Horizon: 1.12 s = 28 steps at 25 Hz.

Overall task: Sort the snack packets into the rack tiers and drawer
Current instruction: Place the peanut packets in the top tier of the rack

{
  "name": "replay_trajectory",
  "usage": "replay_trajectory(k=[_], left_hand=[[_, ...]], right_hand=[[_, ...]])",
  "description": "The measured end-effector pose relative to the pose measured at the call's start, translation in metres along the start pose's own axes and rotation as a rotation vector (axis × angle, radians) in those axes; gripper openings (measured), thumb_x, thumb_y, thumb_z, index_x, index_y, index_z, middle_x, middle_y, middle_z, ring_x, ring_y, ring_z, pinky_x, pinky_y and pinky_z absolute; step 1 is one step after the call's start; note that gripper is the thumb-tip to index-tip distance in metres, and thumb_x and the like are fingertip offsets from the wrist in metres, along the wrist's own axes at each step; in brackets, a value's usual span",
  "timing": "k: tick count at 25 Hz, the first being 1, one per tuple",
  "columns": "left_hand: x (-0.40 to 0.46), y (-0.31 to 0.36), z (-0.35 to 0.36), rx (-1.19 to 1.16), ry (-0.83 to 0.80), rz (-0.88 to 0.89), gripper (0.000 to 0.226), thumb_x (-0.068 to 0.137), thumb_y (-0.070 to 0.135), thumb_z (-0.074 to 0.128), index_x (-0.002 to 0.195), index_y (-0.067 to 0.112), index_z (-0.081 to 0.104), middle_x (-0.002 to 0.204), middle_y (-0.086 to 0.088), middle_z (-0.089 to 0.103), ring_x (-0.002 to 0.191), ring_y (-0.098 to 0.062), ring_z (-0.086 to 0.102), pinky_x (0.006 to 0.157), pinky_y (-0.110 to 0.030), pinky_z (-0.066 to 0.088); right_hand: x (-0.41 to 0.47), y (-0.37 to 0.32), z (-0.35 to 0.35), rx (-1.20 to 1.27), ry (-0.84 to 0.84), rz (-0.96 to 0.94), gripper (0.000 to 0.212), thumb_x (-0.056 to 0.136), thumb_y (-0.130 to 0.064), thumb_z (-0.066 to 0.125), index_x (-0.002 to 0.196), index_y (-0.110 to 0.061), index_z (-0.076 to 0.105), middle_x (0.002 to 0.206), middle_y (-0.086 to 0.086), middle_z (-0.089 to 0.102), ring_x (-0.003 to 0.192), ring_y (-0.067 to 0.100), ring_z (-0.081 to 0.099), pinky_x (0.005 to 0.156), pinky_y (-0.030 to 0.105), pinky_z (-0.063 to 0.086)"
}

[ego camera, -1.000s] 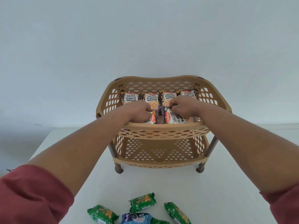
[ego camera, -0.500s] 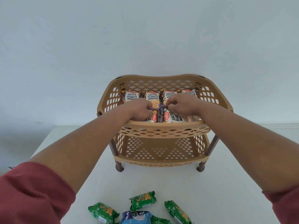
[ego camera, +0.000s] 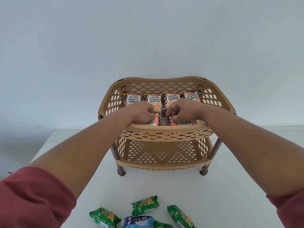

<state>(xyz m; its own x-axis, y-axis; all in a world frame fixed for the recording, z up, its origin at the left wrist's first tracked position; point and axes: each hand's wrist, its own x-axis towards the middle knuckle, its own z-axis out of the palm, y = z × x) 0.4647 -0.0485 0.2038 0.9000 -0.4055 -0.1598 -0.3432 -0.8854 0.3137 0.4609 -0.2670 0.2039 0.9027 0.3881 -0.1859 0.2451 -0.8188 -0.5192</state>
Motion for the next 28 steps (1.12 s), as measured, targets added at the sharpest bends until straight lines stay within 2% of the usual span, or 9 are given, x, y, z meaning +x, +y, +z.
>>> replay_trajectory(k=[3, 5, 8, 10, 13, 20, 25, 28], left_hand=[[-0.001, 0.0003, -0.0008, -0.016, -0.008, 0.007, 0.027, 0.102, 0.028, 0.054, 0.124, 0.016, 0.065, 0.108, 0.0, 0.06, 0.098, -0.019, 0.055, 0.081, -0.029, 0.04], [-0.0017, 0.0013, -0.0012, -0.034, -0.012, 0.003, 0.027, 0.102, 0.028, 0.054, 0.125, 0.017, 0.064, 0.108, 0.001, 0.059, 0.099, -0.019, 0.055, 0.081, -0.029, 0.039], [-0.0023, 0.0022, -0.0016, -0.051, -0.018, 0.001, 0.026, 0.102, 0.028, 0.054, 0.124, 0.019, 0.064, 0.106, 0.002, 0.059, 0.098, -0.018, 0.055, 0.079, -0.029, 0.039], [-0.0032, 0.002, -0.0018, -0.067, -0.024, -0.004, 0.025, 0.102, 0.028, 0.054, 0.123, 0.019, 0.064, 0.106, 0.002, 0.06, 0.097, -0.018, 0.055, 0.078, -0.03, 0.039], [-0.0031, 0.0016, -0.001, -0.083, -0.025, -0.001, 0.023, 0.102, 0.027, 0.054, 0.12, 0.019, 0.065, 0.105, 0.001, 0.061, 0.094, -0.016, 0.056, 0.073, -0.028, 0.039], [-0.0017, 0.0007, -0.0005, -0.084, -0.027, -0.006, 0.022, 0.102, 0.027, 0.054, 0.119, 0.018, 0.065, 0.101, 0.001, 0.063, 0.084, -0.009, 0.055, 0.065, -0.025, 0.039], [-0.0017, 0.0005, -0.0011, -0.093, -0.028, -0.008, 0.022, 0.102, 0.027, 0.054, 0.119, 0.019, 0.065, 0.097, 0.005, 0.061, 0.084, -0.008, 0.054, 0.066, -0.026, 0.039], [-0.0013, 0.0008, -0.0014, -0.112, -0.021, -0.014, 0.024, 0.102, 0.028, 0.054, 0.122, 0.02, 0.064, 0.101, 0.004, 0.061, 0.083, -0.006, 0.054, 0.069, -0.028, 0.041]], right_hand=[[-0.0005, 0.0018, -0.0007, 0.015, 0.063, -0.005, 0.027, 0.085, -0.013, 0.078, 0.109, -0.023, 0.072, 0.084, -0.005, 0.069, 0.076, 0.009, 0.065, 0.07, 0.025, 0.05], [-0.0014, 0.0019, -0.003, 0.005, 0.163, -0.018, 0.017, 0.084, -0.017, 0.077, 0.099, -0.025, 0.073, 0.08, -0.007, 0.068, 0.074, 0.009, 0.064, 0.066, 0.024, 0.046], [-0.003, 0.0034, -0.0077, -0.038, 0.292, -0.015, 0.003, 0.082, -0.019, 0.071, 0.082, -0.022, 0.07, 0.073, -0.004, 0.064, 0.067, 0.013, 0.058, 0.061, 0.033, 0.049], [-0.0031, 0.0034, -0.0068, -0.105, 0.205, 0.026, 0.003, 0.081, -0.019, 0.071, 0.081, -0.019, 0.068, 0.078, 0.001, 0.068, 0.071, 0.017, 0.062, 0.064, 0.036, 0.054], [-0.001, 0.0041, -0.0024, -0.107, 0.104, 0.073, 0.01, 0.08, -0.02, 0.075, 0.084, -0.02, 0.066, 0.079, -0.001, 0.065, 0.07, 0.015, 0.061, 0.06, 0.03, 0.05], [0.0025, 0.0085, -0.0022, -0.065, 0.135, 0.071, 0.016, 0.082, -0.021, 0.077, 0.09, -0.023, 0.063, 0.078, -0.002, 0.063, 0.063, 0.015, 0.059, 0.055, 0.027, 0.048], [0.0025, 0.006, -0.0027, -0.025, 0.164, 0.059, 0.013, 0.084, -0.017, 0.076, 0.087, -0.022, 0.065, 0.077, -0.001, 0.064, 0.06, 0.016, 0.06, 0.054, 0.028, 0.052], [0.002, 0.0055, -0.0022, -0.014, 0.192, 0.042, 0.008, 0.085, -0.018, 0.075, 0.085, -0.018, 0.067, 0.077, 0.001, 0.067, 0.058, 0.014, 0.061, 0.053, 0.027, 0.053]])
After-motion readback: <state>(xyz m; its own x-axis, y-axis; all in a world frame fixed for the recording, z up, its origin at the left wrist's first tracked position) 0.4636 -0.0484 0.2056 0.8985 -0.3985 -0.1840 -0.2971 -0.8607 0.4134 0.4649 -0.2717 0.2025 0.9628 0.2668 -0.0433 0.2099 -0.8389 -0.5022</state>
